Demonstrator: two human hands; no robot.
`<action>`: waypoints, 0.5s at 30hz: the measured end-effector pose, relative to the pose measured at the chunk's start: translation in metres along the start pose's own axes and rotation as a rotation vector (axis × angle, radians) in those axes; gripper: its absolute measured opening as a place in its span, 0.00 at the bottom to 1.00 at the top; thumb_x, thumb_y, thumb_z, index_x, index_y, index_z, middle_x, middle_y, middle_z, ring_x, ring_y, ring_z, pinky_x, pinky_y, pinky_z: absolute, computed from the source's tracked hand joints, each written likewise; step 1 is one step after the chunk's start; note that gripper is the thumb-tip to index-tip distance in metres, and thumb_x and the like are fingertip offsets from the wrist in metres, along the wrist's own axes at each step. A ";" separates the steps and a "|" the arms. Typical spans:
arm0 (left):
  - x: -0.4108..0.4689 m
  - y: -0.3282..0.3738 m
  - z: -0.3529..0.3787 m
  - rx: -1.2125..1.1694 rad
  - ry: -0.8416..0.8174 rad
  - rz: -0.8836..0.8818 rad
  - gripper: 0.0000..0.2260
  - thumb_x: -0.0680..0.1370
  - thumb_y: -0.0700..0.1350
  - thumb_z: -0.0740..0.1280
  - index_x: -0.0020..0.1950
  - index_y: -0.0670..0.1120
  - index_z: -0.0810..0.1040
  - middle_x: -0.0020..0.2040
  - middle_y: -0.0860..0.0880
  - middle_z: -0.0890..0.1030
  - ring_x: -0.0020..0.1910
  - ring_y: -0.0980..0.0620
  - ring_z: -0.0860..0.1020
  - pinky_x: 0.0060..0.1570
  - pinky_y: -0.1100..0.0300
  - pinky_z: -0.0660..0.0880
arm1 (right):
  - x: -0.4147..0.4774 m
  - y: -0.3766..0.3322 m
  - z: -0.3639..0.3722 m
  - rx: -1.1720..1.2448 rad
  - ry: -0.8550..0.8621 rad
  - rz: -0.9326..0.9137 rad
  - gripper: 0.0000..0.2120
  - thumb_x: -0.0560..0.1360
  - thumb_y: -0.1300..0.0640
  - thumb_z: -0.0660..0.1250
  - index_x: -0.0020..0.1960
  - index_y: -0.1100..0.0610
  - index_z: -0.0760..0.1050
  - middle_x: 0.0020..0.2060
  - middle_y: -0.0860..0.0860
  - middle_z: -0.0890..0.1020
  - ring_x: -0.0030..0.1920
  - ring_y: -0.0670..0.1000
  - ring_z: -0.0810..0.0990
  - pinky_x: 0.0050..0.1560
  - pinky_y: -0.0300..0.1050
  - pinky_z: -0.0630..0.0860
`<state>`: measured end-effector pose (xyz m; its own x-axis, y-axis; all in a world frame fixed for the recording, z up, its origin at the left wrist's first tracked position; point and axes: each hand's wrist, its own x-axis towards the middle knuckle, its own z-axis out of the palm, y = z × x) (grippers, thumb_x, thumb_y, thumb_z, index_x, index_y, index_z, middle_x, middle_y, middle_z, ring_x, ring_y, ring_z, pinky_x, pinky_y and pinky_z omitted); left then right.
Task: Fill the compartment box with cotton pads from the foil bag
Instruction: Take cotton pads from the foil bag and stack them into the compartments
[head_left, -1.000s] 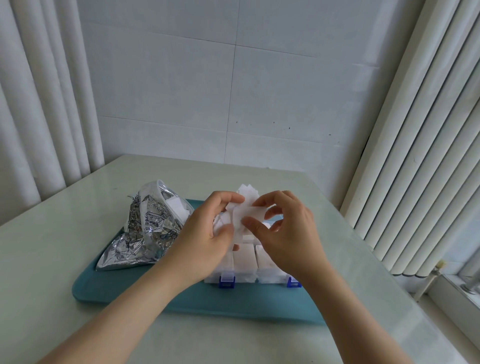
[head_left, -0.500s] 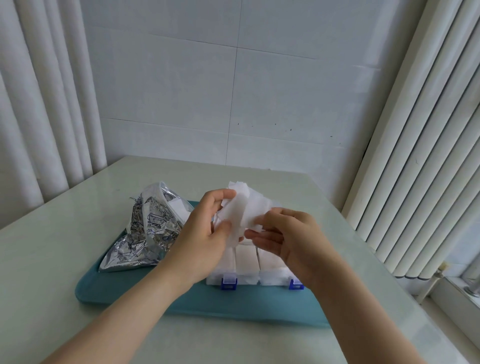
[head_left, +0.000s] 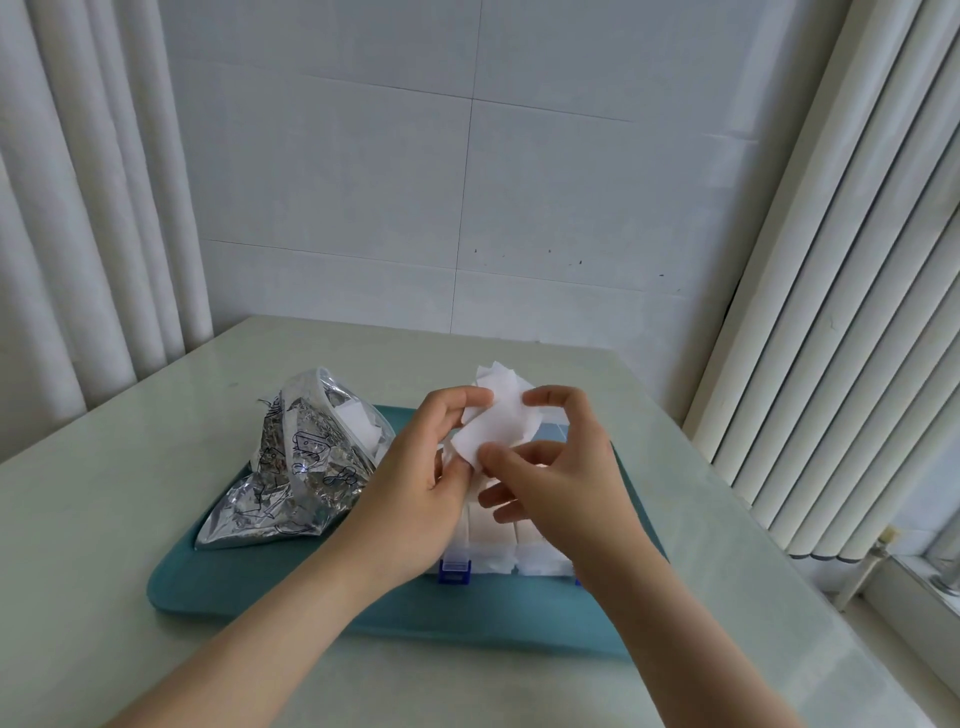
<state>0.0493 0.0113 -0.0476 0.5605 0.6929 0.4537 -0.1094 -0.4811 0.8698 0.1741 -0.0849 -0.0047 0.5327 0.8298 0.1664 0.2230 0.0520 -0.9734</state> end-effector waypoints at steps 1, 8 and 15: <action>0.000 0.000 0.000 0.005 0.004 0.004 0.27 0.84 0.30 0.59 0.70 0.62 0.73 0.71 0.66 0.76 0.69 0.61 0.78 0.72 0.48 0.75 | 0.002 0.003 0.001 -0.097 0.027 -0.065 0.22 0.76 0.60 0.75 0.62 0.45 0.70 0.37 0.53 0.87 0.36 0.55 0.88 0.41 0.59 0.86; 0.002 -0.002 -0.001 0.013 0.024 0.020 0.26 0.84 0.30 0.61 0.70 0.60 0.74 0.71 0.64 0.77 0.74 0.64 0.72 0.73 0.53 0.73 | 0.008 0.015 0.003 -0.392 0.164 -0.275 0.26 0.72 0.51 0.78 0.60 0.35 0.66 0.50 0.45 0.78 0.41 0.42 0.83 0.46 0.44 0.80; 0.000 0.000 -0.001 0.003 0.002 0.004 0.24 0.84 0.31 0.61 0.70 0.59 0.74 0.67 0.69 0.78 0.67 0.61 0.80 0.60 0.66 0.76 | 0.013 0.022 0.002 -0.424 0.158 -0.246 0.14 0.75 0.50 0.76 0.57 0.42 0.75 0.54 0.41 0.76 0.45 0.41 0.81 0.42 0.30 0.74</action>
<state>0.0487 0.0120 -0.0471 0.5583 0.6919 0.4577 -0.1094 -0.4855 0.8674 0.1841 -0.0713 -0.0241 0.5321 0.7255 0.4365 0.6517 -0.0219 -0.7582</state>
